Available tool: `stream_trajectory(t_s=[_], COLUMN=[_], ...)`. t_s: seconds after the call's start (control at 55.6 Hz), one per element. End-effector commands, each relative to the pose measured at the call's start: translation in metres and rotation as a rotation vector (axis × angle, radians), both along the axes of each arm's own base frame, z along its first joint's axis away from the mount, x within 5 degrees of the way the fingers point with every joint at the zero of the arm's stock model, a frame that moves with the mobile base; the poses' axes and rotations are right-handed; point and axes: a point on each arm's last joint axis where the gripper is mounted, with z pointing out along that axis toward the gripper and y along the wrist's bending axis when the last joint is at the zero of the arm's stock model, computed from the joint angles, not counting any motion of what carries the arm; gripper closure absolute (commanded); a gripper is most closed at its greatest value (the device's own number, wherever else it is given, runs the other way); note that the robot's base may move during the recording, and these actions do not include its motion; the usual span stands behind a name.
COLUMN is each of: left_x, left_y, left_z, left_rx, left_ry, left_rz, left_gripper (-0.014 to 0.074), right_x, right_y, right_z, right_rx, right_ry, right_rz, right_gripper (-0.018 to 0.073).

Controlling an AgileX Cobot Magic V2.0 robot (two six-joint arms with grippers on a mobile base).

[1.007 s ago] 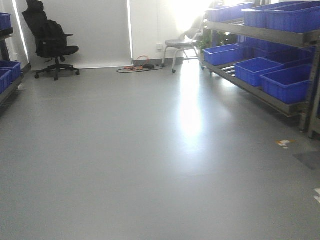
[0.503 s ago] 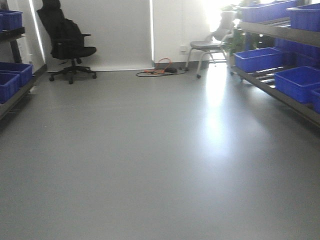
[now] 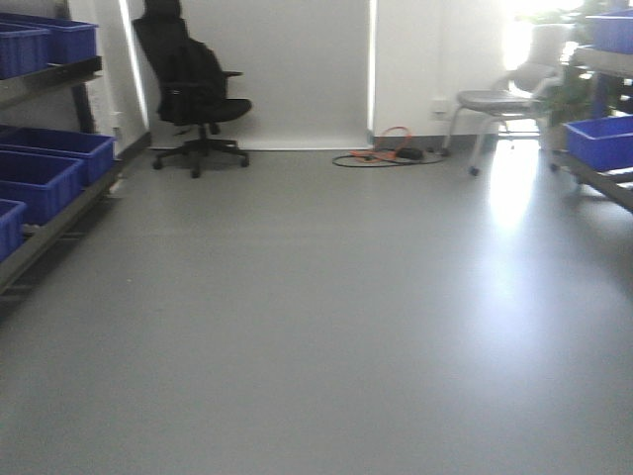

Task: Pick and sort blue part to right shelf
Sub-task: 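Drive the base down the aisle and turn toward the bin shelf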

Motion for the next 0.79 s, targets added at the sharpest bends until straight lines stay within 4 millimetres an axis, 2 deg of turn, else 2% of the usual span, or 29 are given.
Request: stream_trajectory(t_s=[0.0, 0.773], left_x=[0.0022, 0.0022], left_y=[0.0008, 0.0008], left_z=[0.0176, 0.0176], left_rx=[-0.037, -0.037], left_ry=[-0.099, -0.099], left_rz=[0.018, 0.018], left_gripper=[0.0336, 0.0336], right_x=[-0.0008, -0.0008], right_y=[0.0023, 0.0023], right_z=[0.0158, 0.0158], right_rx=[-0.004, -0.004], right_ry=[-0.099, -0.098], right_rz=[0.026, 0.025], right_gripper=[0.0437, 0.0437])
